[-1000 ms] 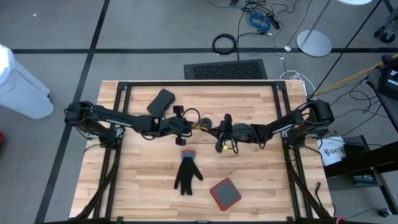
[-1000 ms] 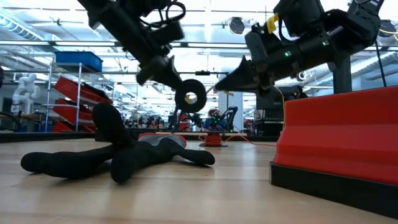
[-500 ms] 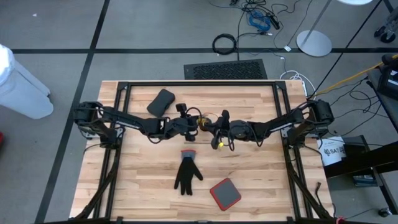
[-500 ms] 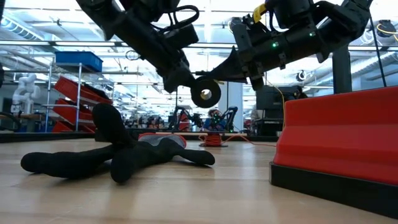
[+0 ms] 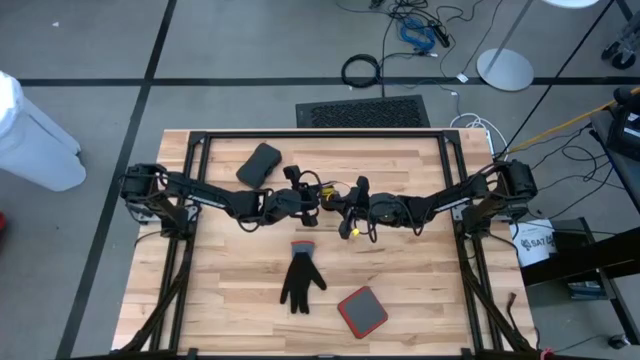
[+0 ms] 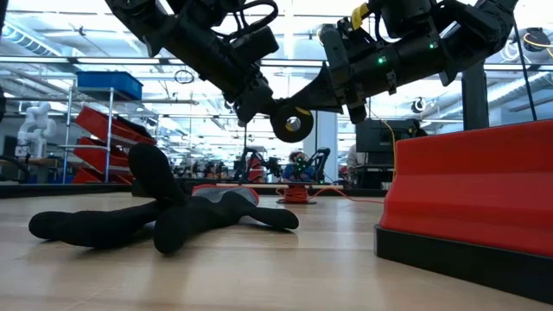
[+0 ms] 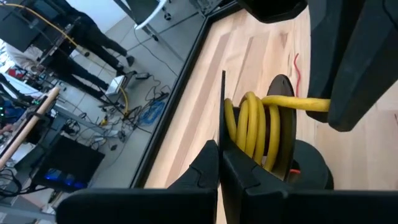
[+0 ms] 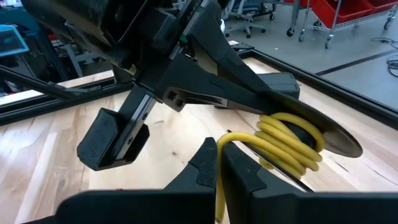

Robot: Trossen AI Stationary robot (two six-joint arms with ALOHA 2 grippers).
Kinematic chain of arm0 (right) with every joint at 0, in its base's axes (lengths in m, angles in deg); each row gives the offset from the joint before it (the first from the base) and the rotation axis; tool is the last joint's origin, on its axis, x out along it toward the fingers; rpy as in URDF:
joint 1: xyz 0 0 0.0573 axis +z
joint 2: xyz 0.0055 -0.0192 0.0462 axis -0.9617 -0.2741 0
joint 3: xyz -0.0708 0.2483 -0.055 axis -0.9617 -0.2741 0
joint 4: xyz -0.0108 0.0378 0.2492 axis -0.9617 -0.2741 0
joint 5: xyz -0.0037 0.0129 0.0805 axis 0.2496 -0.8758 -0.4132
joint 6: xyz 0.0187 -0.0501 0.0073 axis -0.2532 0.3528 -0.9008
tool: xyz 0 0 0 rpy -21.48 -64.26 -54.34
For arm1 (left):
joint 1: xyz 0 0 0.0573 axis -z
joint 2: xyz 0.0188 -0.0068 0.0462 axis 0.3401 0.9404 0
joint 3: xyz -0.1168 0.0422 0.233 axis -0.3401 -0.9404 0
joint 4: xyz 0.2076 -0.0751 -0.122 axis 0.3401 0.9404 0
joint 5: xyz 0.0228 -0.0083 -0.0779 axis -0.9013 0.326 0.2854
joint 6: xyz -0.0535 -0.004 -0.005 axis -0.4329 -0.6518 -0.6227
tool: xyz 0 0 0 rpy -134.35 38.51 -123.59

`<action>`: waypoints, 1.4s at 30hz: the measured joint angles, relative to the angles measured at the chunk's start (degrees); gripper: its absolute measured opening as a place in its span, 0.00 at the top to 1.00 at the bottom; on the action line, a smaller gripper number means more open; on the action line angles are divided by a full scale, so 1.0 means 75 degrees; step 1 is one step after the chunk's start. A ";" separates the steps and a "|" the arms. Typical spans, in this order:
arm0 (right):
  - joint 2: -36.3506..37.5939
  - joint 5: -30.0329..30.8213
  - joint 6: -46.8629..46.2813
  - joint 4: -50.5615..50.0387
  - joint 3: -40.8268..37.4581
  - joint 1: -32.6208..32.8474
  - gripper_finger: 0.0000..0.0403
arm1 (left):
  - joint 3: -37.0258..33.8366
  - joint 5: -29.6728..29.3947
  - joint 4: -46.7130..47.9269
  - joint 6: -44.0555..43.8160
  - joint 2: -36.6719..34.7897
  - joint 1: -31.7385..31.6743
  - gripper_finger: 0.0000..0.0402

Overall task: Coil cords
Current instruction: Uncoil the yellow wire from the black spool

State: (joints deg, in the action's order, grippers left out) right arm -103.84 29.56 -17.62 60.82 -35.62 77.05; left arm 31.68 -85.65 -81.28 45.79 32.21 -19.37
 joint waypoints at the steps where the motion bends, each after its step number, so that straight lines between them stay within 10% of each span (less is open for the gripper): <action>1: 0.0000 0.0001 0.0022 -0.0006 0.0000 0.0000 1.00 | 0.0000 0.0007 0.0012 0.0000 0.0000 0.0000 1.00; 42: 0.0405 0.1009 0.0184 -0.1798 -0.0003 -0.0096 1.00 | 0.0003 0.0569 -0.0052 -0.0635 -0.1259 0.0089 1.00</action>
State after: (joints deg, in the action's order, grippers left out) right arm -100.80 37.13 -16.24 47.33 -35.65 76.33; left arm 31.70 -81.38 -81.67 41.02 22.77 -18.70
